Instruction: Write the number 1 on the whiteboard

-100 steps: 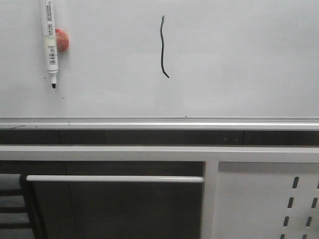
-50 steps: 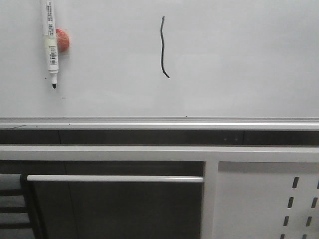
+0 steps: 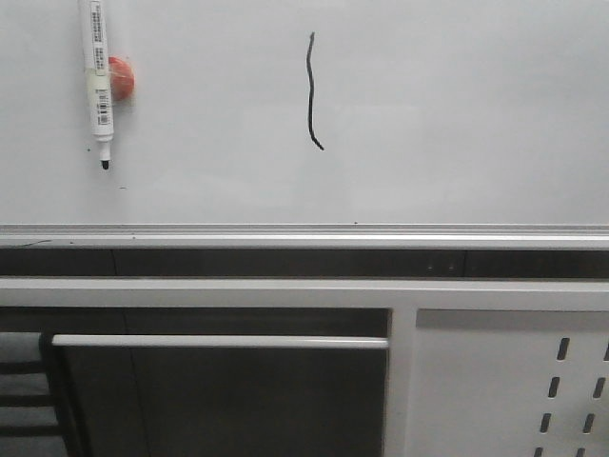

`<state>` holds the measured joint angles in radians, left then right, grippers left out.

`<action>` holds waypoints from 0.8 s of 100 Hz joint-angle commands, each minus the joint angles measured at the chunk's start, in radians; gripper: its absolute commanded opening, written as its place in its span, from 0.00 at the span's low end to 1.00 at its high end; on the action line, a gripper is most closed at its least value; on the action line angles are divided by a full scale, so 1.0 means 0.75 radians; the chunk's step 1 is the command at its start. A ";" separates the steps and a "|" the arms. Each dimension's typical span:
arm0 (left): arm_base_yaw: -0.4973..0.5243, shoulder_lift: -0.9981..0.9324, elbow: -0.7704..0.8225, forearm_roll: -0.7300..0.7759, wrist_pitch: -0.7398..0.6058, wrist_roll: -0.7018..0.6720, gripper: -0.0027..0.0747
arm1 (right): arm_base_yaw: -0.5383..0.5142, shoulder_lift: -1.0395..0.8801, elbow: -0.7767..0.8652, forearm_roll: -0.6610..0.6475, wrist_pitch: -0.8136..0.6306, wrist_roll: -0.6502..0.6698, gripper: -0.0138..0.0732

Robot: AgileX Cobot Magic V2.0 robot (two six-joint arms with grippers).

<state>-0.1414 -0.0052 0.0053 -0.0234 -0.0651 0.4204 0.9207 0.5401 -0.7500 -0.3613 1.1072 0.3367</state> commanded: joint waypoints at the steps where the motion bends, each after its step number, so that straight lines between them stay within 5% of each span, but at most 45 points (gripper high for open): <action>1: 0.008 -0.037 0.027 -0.076 -0.020 -0.004 0.01 | -0.006 0.006 -0.042 -0.040 -0.057 0.000 0.10; 36: 0.018 -0.037 0.027 -0.411 0.227 -0.004 0.01 | -0.006 0.006 -0.042 -0.040 -0.038 0.000 0.10; 70: 0.018 -0.037 0.027 -0.420 0.359 -0.004 0.01 | -0.006 0.006 -0.042 -0.040 -0.038 0.000 0.10; 80: 0.018 -0.037 0.028 -0.257 0.483 -0.021 0.01 | -0.006 0.006 -0.042 -0.040 -0.038 0.000 0.10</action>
<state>-0.1286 -0.0052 0.0053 -0.2948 0.2835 0.4204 0.9207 0.5401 -0.7517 -0.3613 1.1242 0.3367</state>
